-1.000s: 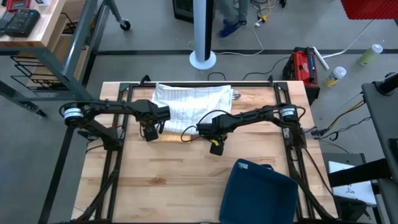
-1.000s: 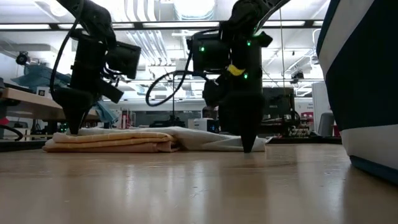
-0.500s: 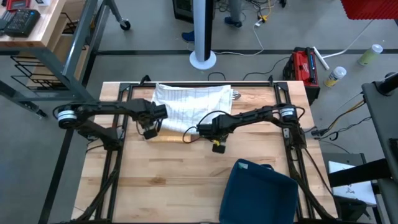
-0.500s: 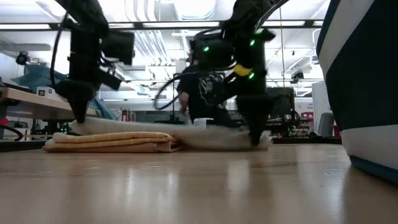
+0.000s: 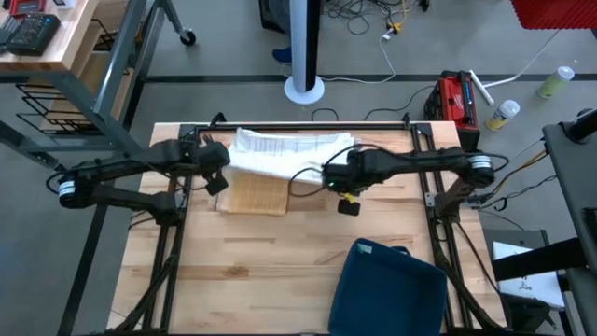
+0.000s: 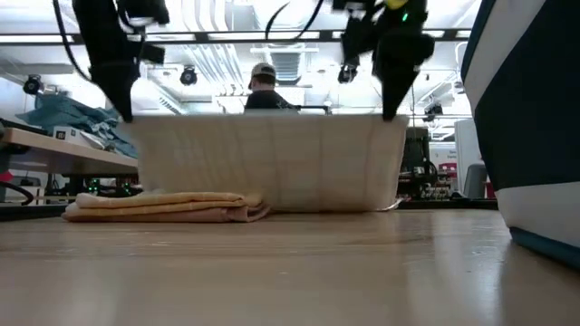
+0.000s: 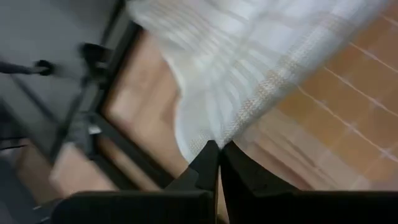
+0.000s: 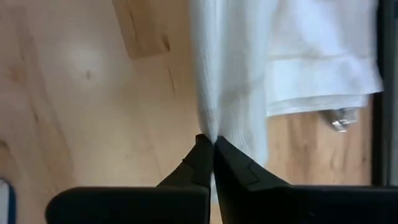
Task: Fold towel
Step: Fold the white towel
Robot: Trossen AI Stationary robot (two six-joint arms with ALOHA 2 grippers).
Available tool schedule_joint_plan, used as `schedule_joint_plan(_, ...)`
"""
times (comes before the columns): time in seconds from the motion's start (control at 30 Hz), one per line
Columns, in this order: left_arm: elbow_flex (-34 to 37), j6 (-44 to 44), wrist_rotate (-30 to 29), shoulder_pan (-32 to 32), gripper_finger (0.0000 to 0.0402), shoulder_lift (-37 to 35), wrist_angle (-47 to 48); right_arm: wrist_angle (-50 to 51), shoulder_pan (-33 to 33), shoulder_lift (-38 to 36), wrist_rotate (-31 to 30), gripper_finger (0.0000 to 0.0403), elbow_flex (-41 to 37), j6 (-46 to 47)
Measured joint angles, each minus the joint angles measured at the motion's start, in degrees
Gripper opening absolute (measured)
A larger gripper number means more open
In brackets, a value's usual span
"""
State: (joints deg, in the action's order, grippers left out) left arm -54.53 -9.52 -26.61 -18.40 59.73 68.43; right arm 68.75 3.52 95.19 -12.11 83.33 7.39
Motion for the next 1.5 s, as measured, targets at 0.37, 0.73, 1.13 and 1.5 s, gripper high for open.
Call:
schedule_joint_plan(0.37, -27.1, 2.4, -7.5, 0.2, 0.0, 0.9, 8.1, 3.3, 1.4, -15.5, -0.7, 0.0, 4.7, -3.2)
schedule_joint_plan(0.73, -46.3, 14.2, -18.2, 0.2, 0.0, 8.8, 10.7, 6.4, 2.2, -17.9, -18.7, 0.0, 19.9, -8.6)
schedule_joint_plan(1.13, -61.1, 29.9, -16.8, -3.7, 0.0, 16.7, 3.5, 8.6, 7.7, -9.7, -32.6, 0.0, 30.1, -17.8)
schedule_joint_plan(1.5, -51.5, 3.6, 17.2, 1.7, 0.0, 10.7, 17.7, 20.1, 2.4, -10.5, 7.4, 0.0, 25.0, 1.2)
